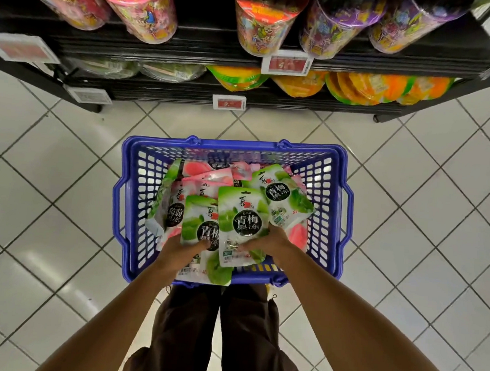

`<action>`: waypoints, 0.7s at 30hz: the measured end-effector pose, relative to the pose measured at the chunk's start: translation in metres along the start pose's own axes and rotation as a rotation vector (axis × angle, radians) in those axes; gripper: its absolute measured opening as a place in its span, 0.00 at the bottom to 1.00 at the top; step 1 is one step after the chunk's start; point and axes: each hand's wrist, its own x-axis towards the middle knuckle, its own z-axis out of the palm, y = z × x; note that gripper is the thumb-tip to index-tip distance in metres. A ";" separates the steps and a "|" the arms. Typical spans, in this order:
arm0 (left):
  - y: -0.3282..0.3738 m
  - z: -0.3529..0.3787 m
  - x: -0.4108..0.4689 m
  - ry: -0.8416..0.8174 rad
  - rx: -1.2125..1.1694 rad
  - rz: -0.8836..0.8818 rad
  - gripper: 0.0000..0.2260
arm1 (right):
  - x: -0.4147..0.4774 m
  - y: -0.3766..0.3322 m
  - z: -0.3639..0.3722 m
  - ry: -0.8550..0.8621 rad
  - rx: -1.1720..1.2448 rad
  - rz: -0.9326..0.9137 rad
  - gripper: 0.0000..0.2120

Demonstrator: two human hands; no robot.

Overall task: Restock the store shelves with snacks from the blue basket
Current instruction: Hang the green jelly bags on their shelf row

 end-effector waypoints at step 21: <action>0.270 -0.129 -0.385 -0.051 -0.285 0.709 0.16 | -0.459 -0.153 -0.094 0.094 0.543 -0.827 0.38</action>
